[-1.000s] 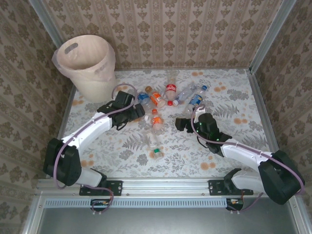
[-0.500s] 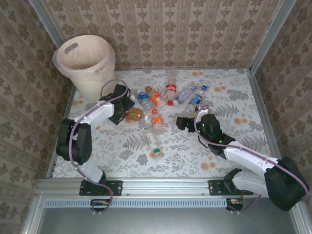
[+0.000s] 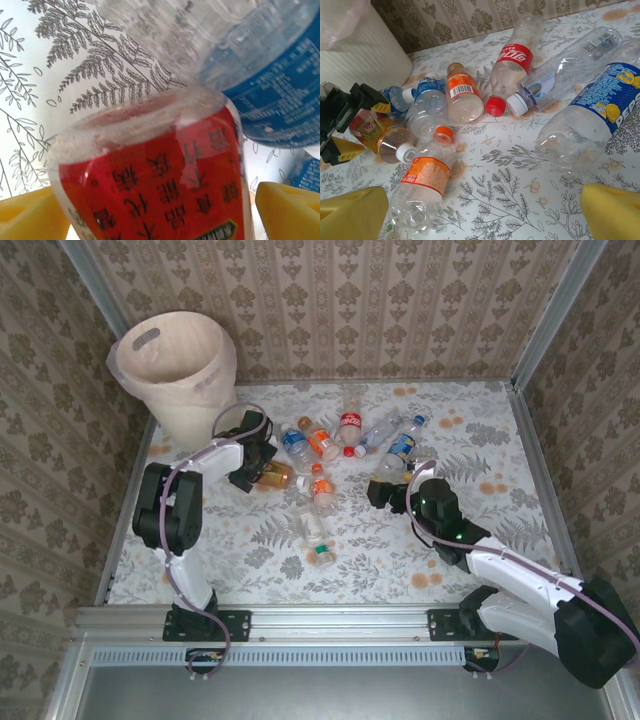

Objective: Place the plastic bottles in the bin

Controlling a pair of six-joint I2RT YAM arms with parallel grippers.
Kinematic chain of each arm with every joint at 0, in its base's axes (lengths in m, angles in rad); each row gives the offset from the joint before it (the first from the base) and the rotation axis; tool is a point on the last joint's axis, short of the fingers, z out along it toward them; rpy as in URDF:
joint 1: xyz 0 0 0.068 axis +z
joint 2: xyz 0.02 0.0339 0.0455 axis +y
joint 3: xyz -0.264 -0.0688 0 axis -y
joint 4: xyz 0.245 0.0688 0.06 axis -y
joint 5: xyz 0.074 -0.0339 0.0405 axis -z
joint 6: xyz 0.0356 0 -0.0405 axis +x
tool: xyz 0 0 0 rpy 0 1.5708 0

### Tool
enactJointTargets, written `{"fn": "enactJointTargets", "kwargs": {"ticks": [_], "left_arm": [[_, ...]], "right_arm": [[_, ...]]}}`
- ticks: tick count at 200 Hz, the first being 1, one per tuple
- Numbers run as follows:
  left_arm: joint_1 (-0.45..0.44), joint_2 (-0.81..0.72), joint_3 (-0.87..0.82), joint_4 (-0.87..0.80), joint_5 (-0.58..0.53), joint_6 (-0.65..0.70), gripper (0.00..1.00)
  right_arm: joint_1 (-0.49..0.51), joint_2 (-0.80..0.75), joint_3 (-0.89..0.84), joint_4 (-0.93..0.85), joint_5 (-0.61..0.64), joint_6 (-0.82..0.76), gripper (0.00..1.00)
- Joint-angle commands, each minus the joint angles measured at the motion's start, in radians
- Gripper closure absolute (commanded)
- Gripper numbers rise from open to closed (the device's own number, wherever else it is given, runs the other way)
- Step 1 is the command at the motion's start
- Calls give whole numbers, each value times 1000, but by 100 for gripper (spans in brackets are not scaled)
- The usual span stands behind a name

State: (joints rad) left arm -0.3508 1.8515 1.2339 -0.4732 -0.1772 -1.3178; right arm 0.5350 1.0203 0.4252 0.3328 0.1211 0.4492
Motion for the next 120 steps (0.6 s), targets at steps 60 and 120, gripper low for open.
{"fn": "enactJointTargets", "kwargs": {"ticks": [60, 120], "left_arm": [[15, 11, -55, 40, -18, -23, 17], [15, -42, -101, 44, -56, -1, 28]], "right_arm": [[5, -31, -16, -21, 20, 1, 0], [4, -37, -16, -23, 20, 3, 0]]}}
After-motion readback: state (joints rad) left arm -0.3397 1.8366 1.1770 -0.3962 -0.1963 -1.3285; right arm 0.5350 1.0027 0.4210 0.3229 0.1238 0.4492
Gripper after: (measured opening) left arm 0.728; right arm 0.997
